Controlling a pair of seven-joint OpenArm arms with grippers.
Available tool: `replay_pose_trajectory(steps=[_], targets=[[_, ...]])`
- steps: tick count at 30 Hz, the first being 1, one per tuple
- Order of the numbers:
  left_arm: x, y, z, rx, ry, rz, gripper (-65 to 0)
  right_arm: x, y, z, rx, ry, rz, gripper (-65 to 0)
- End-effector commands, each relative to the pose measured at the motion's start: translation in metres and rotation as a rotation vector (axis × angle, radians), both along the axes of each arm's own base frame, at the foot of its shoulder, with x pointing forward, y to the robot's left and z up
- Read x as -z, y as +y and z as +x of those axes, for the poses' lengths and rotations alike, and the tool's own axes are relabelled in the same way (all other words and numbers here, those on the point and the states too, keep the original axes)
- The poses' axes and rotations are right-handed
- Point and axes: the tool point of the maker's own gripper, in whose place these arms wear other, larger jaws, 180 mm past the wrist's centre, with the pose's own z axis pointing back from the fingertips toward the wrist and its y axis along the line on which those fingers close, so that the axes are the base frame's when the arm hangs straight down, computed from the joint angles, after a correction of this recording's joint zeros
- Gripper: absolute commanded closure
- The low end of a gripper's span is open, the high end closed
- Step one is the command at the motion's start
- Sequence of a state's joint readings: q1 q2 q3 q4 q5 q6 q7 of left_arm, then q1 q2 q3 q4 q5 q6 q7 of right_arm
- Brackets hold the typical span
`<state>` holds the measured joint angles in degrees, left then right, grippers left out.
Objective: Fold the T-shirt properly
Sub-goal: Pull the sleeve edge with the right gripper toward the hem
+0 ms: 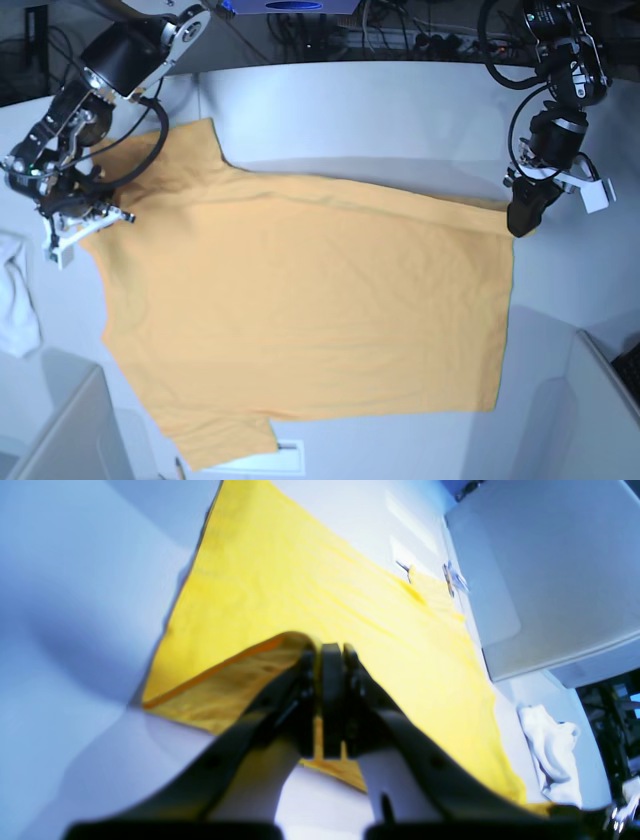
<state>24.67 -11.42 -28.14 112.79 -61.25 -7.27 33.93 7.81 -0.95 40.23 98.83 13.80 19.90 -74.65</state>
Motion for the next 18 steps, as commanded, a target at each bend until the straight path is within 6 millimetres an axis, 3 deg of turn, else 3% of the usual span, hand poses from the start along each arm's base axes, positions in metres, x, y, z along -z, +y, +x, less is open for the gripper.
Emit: replay_pose_trajectory(steps=[1,8,11,18], targets=[[-0.016,0.003,0.007,-0.003,-0.055,0.028,0.0,-0.015,-0.005,0.016,0.004,-0.059,-0.012,0.0],[-0.018,0.006,0.014,-0.011,-0.062,0.070,0.0,-0.016,0.012,0.049,-0.047,-0.073,0.008,0.0],[-0.009,0.011,0.013,-0.018,-0.038,0.069,0.0,-0.022,0.010,0.058,-0.027,-0.107,0.009,0.0],[0.007,0.021,0.010,-0.036,0.014,0.151,0.0,-0.017,0.008,0.072,-0.029,-0.086,0.041,0.0]])
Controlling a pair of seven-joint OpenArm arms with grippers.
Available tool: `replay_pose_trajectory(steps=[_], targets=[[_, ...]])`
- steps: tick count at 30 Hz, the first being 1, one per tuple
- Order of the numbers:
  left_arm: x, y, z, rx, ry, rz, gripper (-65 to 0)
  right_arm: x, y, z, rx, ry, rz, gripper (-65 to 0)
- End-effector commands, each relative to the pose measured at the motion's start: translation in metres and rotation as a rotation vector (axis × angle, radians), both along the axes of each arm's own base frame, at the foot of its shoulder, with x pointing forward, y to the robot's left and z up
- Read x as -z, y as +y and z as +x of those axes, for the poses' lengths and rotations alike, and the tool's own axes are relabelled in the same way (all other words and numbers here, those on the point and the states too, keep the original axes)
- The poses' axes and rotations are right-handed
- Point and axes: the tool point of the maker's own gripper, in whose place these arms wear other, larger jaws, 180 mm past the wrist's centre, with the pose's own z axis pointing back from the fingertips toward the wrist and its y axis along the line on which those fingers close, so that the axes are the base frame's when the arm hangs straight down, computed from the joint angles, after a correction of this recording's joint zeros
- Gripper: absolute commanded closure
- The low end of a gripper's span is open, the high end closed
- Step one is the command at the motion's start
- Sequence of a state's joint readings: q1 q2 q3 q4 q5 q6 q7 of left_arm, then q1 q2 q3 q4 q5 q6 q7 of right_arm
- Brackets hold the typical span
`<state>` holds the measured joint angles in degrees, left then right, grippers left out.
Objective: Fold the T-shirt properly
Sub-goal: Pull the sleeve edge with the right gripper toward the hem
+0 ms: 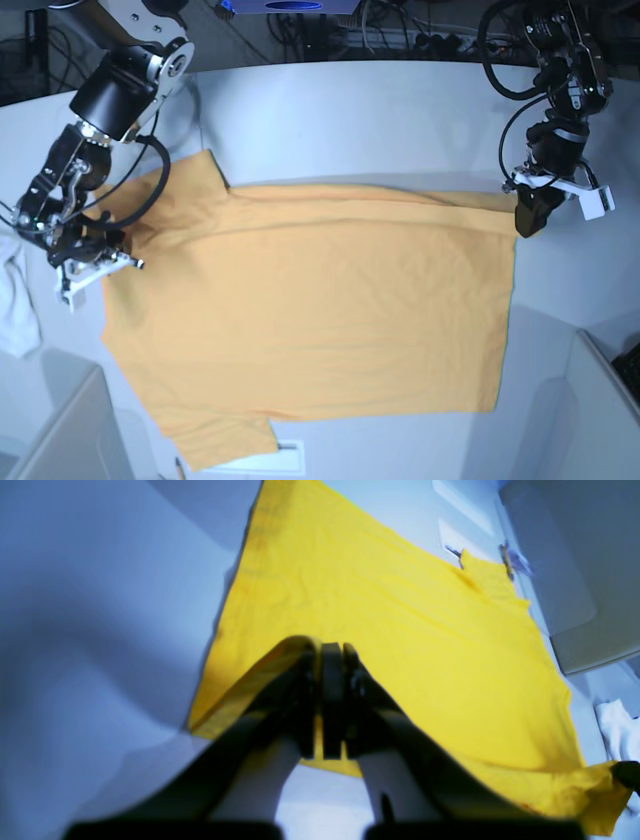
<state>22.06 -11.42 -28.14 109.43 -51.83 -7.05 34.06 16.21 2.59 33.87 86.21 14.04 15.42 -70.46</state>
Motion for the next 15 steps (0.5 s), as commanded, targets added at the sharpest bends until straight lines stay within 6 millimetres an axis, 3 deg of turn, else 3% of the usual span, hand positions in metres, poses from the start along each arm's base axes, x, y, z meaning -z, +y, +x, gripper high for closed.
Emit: replay_pose_trajectory(steps=[1,7,15], targets=[[-0.014,0.002,0.005,-0.001,-0.052,0.019,0.0,-0.016,-0.006,0.015,0.004,-0.058,-0.013,0.0],[-0.022,0.005,0.016,-0.002,-0.074,0.058,0.0,-0.012,-0.002,0.032,0.007,-0.070,0.021,0.0],[0.001,0.016,0.016,-0.030,-0.016,0.056,0.0,-0.006,-0.006,0.047,0.017,-0.081,0.043,0.0]])
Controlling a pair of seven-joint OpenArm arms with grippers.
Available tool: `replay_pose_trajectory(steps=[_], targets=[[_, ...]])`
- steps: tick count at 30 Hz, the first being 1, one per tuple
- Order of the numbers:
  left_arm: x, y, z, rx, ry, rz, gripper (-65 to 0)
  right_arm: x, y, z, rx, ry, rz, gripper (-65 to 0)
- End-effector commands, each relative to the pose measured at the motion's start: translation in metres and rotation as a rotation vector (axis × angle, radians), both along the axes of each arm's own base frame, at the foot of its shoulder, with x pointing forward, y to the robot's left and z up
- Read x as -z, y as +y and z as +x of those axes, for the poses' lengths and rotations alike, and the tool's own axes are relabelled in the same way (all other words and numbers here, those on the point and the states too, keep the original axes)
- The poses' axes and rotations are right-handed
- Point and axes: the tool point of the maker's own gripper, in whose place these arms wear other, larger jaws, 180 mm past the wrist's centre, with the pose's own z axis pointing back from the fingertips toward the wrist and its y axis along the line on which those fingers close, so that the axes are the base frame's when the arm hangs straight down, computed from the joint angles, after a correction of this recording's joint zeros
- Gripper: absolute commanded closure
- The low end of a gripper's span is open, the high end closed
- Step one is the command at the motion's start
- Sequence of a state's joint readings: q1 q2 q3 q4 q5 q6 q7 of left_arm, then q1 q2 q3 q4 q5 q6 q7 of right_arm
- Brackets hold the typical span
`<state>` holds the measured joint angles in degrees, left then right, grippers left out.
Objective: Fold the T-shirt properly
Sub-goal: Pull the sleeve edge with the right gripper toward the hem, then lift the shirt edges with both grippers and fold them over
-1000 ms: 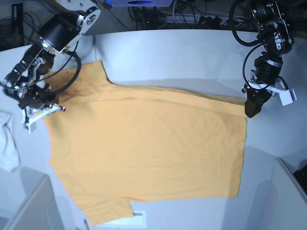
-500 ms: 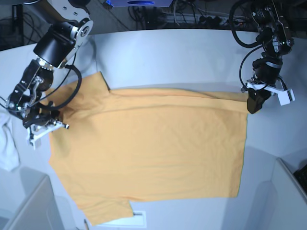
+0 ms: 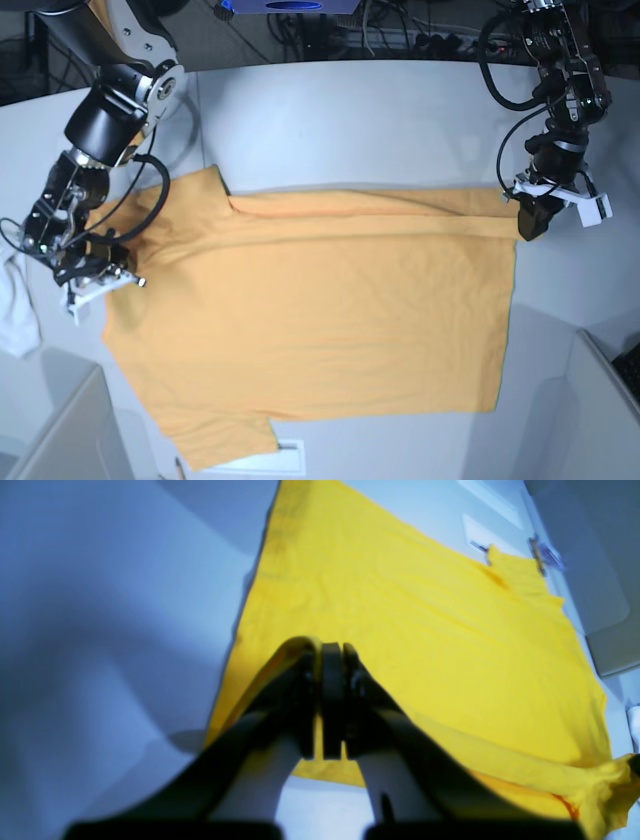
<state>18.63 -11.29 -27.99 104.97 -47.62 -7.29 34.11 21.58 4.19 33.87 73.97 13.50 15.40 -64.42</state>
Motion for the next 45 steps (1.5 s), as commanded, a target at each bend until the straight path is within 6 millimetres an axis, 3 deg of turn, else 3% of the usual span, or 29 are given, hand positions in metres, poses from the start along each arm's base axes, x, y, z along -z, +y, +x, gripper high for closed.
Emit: replay_pose_trajectory(steps=[1,11,20,23,25,34,39,41,43,45], targets=[[-0.013,0.004,0.007,-0.004,-0.046,0.012,0.0,-0.023,-0.004,0.021,0.005,-0.076,-0.006,0.0],[-0.013,0.010,0.020,-0.018,-0.060,0.003,0.0,-0.027,-0.006,0.042,0.058,-0.090,0.036,0.0],[0.010,0.020,0.023,-0.051,-0.009,-0.026,0.0,-0.025,0.015,0.075,-0.025,-0.104,0.006,0.0],[0.009,0.022,0.032,-0.048,-0.006,0.017,0.0,-0.016,0.014,0.080,0.016,-0.096,0.024,0.0],[0.016,0.024,0.035,-0.047,0.024,0.034,0.0,-0.013,0.001,0.082,0.060,-0.104,0.011,0.0],[0.010,0.027,0.052,-0.051,0.007,0.031,0.0,-0.002,0.003,0.085,0.076,-0.089,0.031,0.0],[0.009,0.030,0.052,-0.059,0.003,0.032,0.0,-0.003,0.002,0.085,0.080,-0.093,0.032,0.0],[0.010,0.032,0.051,-0.064,0.006,0.030,0.0,-0.004,0.002,0.085,0.080,-0.094,0.031,-16.2],[0.011,0.033,0.052,-0.068,0.009,0.029,-10.5,-0.005,0.002,0.086,0.083,-0.100,0.034,-27.5],[0.011,0.033,0.052,-0.068,0.006,0.030,-23.2,-0.011,-0.004,0.088,0.099,-0.129,0.027,-27.8]])
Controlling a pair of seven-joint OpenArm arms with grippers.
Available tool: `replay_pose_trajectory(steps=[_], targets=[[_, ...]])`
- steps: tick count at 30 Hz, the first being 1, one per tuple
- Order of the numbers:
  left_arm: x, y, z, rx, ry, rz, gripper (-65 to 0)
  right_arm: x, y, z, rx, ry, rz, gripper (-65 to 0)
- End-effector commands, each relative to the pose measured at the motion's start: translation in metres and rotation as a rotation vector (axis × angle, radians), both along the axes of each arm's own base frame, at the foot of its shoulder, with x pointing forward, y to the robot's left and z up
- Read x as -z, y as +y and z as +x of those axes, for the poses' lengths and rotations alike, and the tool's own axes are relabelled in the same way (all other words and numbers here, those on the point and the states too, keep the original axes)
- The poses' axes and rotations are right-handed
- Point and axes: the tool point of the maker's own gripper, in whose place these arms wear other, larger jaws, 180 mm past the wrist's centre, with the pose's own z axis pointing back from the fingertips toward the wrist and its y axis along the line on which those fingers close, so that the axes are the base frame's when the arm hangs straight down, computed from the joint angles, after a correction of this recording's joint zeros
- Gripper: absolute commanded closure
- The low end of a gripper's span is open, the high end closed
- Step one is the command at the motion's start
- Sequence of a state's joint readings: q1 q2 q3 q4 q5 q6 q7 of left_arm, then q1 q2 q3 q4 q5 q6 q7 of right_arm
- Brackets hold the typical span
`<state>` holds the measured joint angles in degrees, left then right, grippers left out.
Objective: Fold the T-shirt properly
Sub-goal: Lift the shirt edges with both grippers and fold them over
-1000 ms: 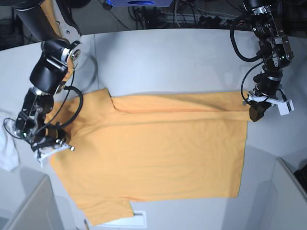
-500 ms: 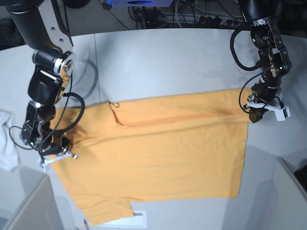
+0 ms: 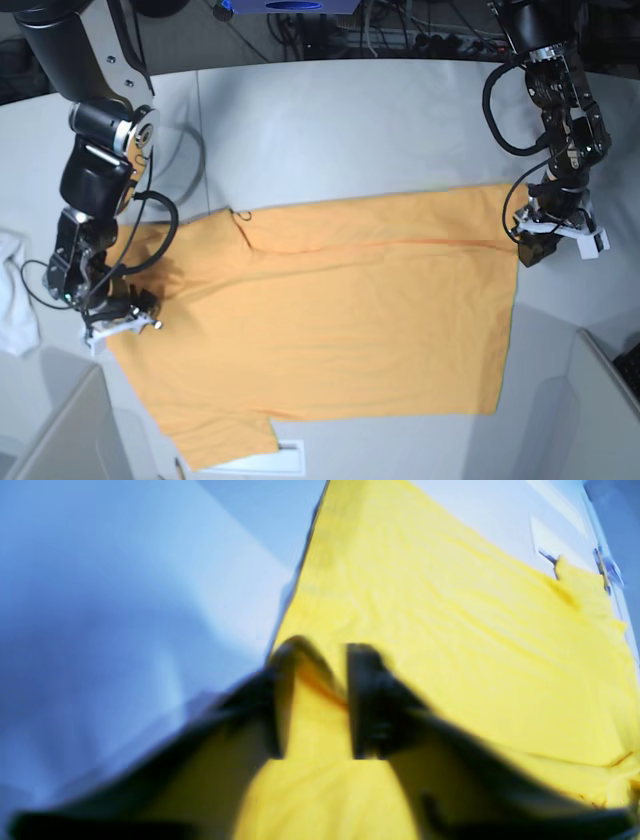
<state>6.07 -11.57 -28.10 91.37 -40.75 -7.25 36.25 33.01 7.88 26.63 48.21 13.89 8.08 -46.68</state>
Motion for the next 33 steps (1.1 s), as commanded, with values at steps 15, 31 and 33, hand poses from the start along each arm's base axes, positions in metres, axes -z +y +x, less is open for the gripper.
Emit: replay_pose_trajectory(steps=[15,31,33], targets=[[-0.027,0.030,-0.063,-0.189,-0.082,0.009,-52.2,-0.068,-0.064,-0.080,0.421,-0.259,-0.066,-33.9],[0.039,0.005,-0.082,-0.193,-0.008,-0.220,-51.8,-0.005,-0.067,-0.119,0.587,-0.163,0.034,-34.8],[0.048,0.004,-0.085,-0.218,-0.014,-0.301,-51.8,0.004,-0.064,-0.116,0.586,-0.149,0.048,-34.8]])
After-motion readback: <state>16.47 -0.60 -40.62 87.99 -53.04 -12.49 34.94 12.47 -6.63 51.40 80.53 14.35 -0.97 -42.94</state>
